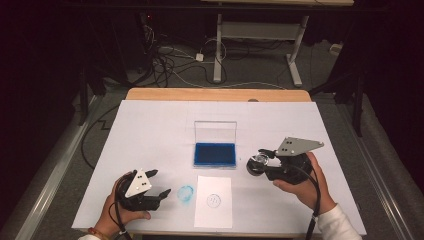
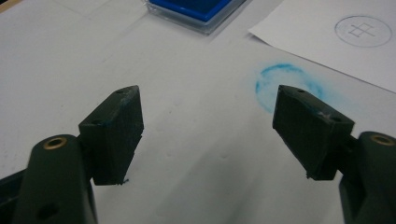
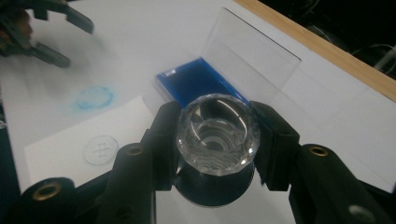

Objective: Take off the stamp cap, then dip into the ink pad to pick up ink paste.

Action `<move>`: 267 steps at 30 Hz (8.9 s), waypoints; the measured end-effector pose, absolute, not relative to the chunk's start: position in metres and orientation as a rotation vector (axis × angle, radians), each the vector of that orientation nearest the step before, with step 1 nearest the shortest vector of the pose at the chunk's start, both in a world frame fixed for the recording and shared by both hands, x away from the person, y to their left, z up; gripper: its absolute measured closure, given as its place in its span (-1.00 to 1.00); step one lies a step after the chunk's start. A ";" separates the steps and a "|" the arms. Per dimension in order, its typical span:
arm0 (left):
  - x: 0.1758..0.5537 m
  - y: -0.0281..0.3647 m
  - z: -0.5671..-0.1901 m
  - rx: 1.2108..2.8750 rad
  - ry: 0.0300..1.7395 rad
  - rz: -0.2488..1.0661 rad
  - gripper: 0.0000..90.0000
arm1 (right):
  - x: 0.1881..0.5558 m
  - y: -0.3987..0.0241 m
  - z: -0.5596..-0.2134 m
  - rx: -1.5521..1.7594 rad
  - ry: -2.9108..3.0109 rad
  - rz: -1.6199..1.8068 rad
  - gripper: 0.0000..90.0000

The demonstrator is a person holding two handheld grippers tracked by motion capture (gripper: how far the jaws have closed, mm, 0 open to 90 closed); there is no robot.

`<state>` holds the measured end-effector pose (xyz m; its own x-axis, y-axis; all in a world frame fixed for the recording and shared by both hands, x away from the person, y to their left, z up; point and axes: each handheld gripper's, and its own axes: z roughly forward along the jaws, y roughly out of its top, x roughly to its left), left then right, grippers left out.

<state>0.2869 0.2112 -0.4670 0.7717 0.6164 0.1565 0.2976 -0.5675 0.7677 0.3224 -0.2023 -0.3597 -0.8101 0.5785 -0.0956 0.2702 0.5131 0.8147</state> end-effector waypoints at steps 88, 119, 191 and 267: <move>0.291 0.103 -0.439 2.189 0.370 0.440 -0.18 | 0.312 -0.111 -0.386 0.650 2.510 1.488 0.27; 0.292 0.103 -0.442 2.219 0.359 0.402 -0.18 | 0.309 -0.109 -0.388 0.633 2.532 1.432 0.28; 0.302 0.198 -0.443 2.154 0.602 0.428 -0.18 | 0.311 -0.183 -0.363 0.704 2.402 1.316 0.28; 0.281 0.245 -0.461 2.172 0.689 0.436 -0.18 | 0.402 -0.085 -0.353 0.652 2.607 0.945 0.27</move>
<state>0.2813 0.2455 -0.4613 0.7924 0.6049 0.0782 0.3298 -0.5328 0.7793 0.4017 -0.0849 -0.3534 -0.8546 0.5062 -0.1160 0.3144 0.6820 0.6603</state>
